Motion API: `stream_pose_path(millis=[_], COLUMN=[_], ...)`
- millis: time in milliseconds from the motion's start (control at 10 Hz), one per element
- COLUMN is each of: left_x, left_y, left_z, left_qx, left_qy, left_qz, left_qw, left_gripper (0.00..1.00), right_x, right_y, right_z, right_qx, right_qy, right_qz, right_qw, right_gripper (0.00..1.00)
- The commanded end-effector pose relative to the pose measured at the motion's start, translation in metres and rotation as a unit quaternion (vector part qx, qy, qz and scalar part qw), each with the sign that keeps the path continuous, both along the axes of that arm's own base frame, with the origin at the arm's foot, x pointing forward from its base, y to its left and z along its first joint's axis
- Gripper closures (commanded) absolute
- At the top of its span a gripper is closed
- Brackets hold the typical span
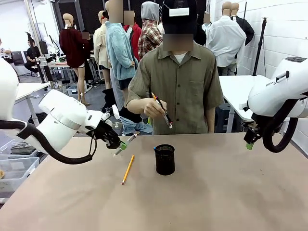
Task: Place the pens into the pen holder.
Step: Pick up a writing instrument from the table and place it into the Pen holder.
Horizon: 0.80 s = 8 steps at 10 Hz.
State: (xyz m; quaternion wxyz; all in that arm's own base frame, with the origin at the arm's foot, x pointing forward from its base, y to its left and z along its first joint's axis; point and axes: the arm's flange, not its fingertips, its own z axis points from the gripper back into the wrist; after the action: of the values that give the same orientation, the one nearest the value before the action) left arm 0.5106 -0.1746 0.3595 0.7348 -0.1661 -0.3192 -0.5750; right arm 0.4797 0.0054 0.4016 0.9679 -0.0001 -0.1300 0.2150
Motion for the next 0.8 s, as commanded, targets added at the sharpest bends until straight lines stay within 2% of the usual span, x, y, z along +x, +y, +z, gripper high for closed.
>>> stream_pose_path(millis=[0, 200, 300, 500, 700], left_x=[-0.031, -0.097, -0.122, -0.153, -0.161], left_y=[0.051, 0.129, 0.161, 0.213, 0.223], left_z=[-0.008, -0.004, -0.009, -0.033, -0.047], left_qx=[-0.028, -0.07, -0.087, -0.166, -0.233], left_qy=[-0.014, -0.081, -0.09, -0.119, -0.139], left_qz=[-0.03, 0.01, 0.035, 0.034, 0.029], left_qw=[0.999, 0.994, 0.992, 0.978, 0.962], left_gripper=[1.0, 1.0, 1.0, 1.0, 1.0], right_x=[-0.001, -0.001, -0.001, -0.001, -0.001], right_y=[-0.001, -0.001, -0.001, -0.001, -0.001], right_z=[-0.003, -0.003, -0.003, -0.003, -0.003], right_qx=[-0.005, -0.005, -0.005, -0.005, -0.005], right_qy=[-0.002, -0.002, -0.002, -0.002, -0.002], right_qz=[0.006, 0.006, 0.006, 0.006, 0.006], right_qw=[1.0, 1.0, 1.0, 1.0, 1.0], right_gripper=[0.03, 0.03, 0.03, 0.03, 0.03])
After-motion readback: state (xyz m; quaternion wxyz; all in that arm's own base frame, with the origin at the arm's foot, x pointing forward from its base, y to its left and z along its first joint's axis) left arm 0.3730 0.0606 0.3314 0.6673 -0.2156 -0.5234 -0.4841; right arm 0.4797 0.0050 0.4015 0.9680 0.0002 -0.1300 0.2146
